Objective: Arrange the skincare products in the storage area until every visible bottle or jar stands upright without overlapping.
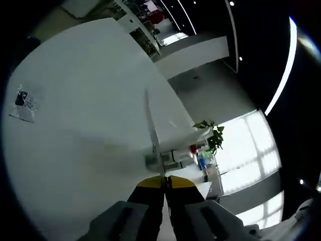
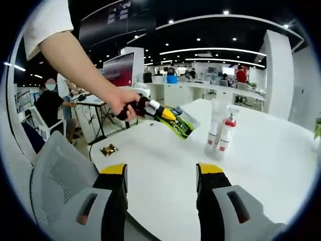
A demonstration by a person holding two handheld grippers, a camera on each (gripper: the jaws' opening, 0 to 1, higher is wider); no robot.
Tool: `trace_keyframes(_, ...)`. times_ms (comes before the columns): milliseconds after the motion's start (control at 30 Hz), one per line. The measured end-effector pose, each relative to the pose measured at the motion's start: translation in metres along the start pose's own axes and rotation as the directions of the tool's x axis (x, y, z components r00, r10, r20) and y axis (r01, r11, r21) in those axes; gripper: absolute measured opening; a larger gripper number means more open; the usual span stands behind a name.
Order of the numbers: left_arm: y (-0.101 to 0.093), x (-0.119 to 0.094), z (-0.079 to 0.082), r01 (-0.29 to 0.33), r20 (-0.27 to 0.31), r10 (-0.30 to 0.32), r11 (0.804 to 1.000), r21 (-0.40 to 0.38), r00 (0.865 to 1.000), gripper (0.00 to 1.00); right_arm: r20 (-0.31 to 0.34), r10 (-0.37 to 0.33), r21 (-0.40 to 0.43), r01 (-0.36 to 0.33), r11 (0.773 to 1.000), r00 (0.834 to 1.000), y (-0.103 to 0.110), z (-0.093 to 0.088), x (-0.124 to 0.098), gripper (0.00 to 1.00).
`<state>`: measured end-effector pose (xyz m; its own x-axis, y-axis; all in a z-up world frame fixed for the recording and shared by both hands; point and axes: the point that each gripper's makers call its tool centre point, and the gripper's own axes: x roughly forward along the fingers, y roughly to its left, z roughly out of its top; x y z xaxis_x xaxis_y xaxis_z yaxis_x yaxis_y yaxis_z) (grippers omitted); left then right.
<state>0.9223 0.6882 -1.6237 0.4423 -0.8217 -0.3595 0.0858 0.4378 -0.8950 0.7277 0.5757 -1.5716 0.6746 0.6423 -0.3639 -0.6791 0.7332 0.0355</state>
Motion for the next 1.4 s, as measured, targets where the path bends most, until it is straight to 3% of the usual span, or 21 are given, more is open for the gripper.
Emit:
trace_keyframes(200,0.015,0.02,0.01,-0.039,0.0,0.039,0.999,-0.026,0.999,0.03,-0.016,0.012,0.003,-0.011,1.0,1.0,0.002,-0.003,0.002,0.52)
trace_keyframes(667,0.03,0.051,-0.007,-0.059,-0.119,0.06,0.998,0.011,0.991,0.03,-0.037,0.011,0.014,-0.011,1.0,0.999,0.002,-0.008,0.004,0.52)
trace_keyframes(867,0.034,0.058,-0.006,-0.066,-0.122,0.066,0.998,0.008,0.99,0.03,-0.047,0.012,0.013,-0.011,1.0,0.999,0.002,-0.009,0.005,0.52)
trace_keyframes(1267,0.049,0.059,-0.007,-0.161,-0.14,0.168,0.985,0.06,0.976,0.08,-0.048,0.011,0.006,-0.01,1.0,0.999,0.002,-0.01,0.006,0.51)
trace_keyframes(1400,0.053,0.059,-0.012,-0.199,-0.181,0.214,0.975,0.101,0.96,0.14,-0.046,0.011,0.004,-0.011,1.0,0.999,0.002,-0.009,0.005,0.51)
